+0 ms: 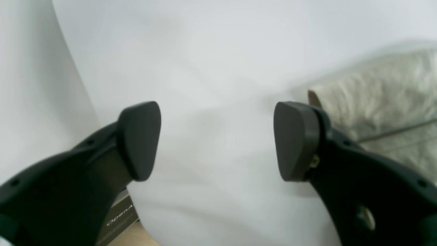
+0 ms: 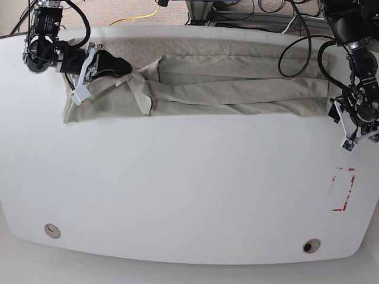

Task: Layout the t-shirt on the table in an organized manner, then fold the t-shirt properly
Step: 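Press and smooth the sleeve end with the right gripper, then push the sleeve fabric flat with the right gripper along the fold, then grasp the folded strip's two ends with both grippers, then pull the folded strip with both grippers away from the robot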

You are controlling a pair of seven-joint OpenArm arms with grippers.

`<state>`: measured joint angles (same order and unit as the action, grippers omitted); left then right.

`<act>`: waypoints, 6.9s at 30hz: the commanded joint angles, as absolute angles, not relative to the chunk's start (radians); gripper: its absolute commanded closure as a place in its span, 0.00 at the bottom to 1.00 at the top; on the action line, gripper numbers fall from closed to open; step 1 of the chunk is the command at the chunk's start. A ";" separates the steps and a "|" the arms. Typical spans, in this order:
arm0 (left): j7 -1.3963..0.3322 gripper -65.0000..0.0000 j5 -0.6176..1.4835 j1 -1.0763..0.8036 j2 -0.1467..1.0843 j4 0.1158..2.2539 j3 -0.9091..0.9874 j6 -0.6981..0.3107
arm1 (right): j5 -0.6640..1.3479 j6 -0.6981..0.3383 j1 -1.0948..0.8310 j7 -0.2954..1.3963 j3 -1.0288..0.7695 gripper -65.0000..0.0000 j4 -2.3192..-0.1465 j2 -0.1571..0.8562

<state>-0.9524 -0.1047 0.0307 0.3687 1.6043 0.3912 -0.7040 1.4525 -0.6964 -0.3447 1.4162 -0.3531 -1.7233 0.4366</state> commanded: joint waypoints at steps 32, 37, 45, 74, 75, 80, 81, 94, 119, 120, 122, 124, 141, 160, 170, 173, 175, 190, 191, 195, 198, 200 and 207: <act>-0.941 0.28 -0.105 0.050 0.390 1.623 0.397 -0.698 | 1.484 -0.698 -0.435 1.396 -0.216 0.16 -1.842 0.719; -0.941 0.28 -0.105 0.050 0.390 1.623 0.397 -0.698 | 1.484 -0.698 -0.417 1.396 -0.242 0.21 -1.842 0.719; -0.941 0.28 -0.104 0.050 0.384 1.656 0.397 -0.698 | 1.478 -0.698 -0.335 1.396 -0.240 0.30 -1.837 0.639; -0.941 0.28 -0.104 0.050 0.371 1.662 0.398 -0.698 | 1.251 -0.698 -0.344 1.396 -0.170 0.30 -1.837 0.487; -0.941 0.28 -0.104 0.050 0.371 1.662 0.398 -0.698 | 1.250 -0.698 -0.343 1.396 -0.170 0.30 -1.837 0.489; -0.941 0.28 -0.104 0.050 0.371 1.662 0.397 -0.698 | 1.234 -0.698 -0.338 1.396 -0.170 0.30 -1.837 0.501; -0.941 0.28 -0.104 0.050 0.371 1.662 0.397 -0.698 | 1.225 -0.698 -0.337 1.396 -0.170 0.30 -1.837 0.501; -0.941 0.28 -0.104 0.050 0.371 1.661 0.397 -0.698 | 1.096 -0.698 -0.335 1.396 -0.168 0.30 -1.837 0.496; -0.941 0.28 -0.104 0.050 0.371 1.659 0.397 -0.698 | 1.264 -0.698 -0.372 1.396 -0.019 0.30 -1.845 0.522; -0.941 0.28 -0.104 0.050 0.371 1.658 0.397 -0.698 | 1.290 -0.698 -0.372 1.396 -0.004 0.30 -1.845 0.533; -0.941 0.28 -0.104 0.050 0.371 1.658 0.397 -0.698 | 1.342 -0.698 -0.371 1.396 0.025 0.30 -1.845 0.558; -0.941 0.28 -0.104 0.050 0.371 1.658 0.397 -0.698 | 1.386 -0.698 -0.367 1.396 0.059 0.30 -1.851 0.582; -0.941 0.28 -0.104 0.050 0.369 1.661 0.395 -0.698 | 1.368 -0.698 -0.280 1.396 0.012 0.30 -1.894 0.647; -0.915 0.29 -0.101 -0.038 0.278 1.857 0.398 -0.698 | 0.993 -0.698 -0.208 1.396 -0.315 0.59 -1.905 0.380; -0.915 0.89 -0.061 -0.102 0.266 1.863 0.397 -0.698 | 0.932 -0.698 -0.222 1.395 -0.337 0.99 -1.942 0.332; -0.915 1.00 -0.058 -0.143 0.266 1.865 0.397 -0.698 | 0.932 -0.698 -0.237 1.394 -0.355 0.99 -1.942 0.331; -0.915 1.00 -0.056 -0.176 0.266 1.865 0.395 -0.698 | 0.932 -0.698 -0.248 1.394 -0.367 0.99 -1.942 0.331; -0.915 1.00 -0.056 -0.311 0.266 1.802 0.375 -0.698 | 0.923 -0.698 -0.331 1.357 -0.374 0.98 -1.908 0.340; -0.915 1.00 -0.056 -0.309 0.266 1.784 0.374 -0.698 | 0.923 -0.698 -0.331 1.354 -0.374 0.98 -1.893 0.340; -0.914 1.00 -0.056 -0.275 0.269 1.702 0.348 -0.698 | 0.894 -0.698 -0.325 1.349 -0.372 0.98 -1.830 0.340; -0.914 1.00 -0.061 -0.249 0.286 1.656 0.321 -0.698 | 0.854 -0.698 -0.295 1.337 -0.371 0.98 -1.793 0.340; -0.914 1.00 -0.058 -0.236 0.295 1.638 0.309 -0.698 | 0.809 -0.698 -0.282 1.323 -0.371 0.98 -1.761 0.340; -0.914 1.00 -0.061 -0.162 0.300 1.590 0.257 -0.698 | 0.657 -0.698 -0.205 1.299 -0.371 0.98 -1.649 0.340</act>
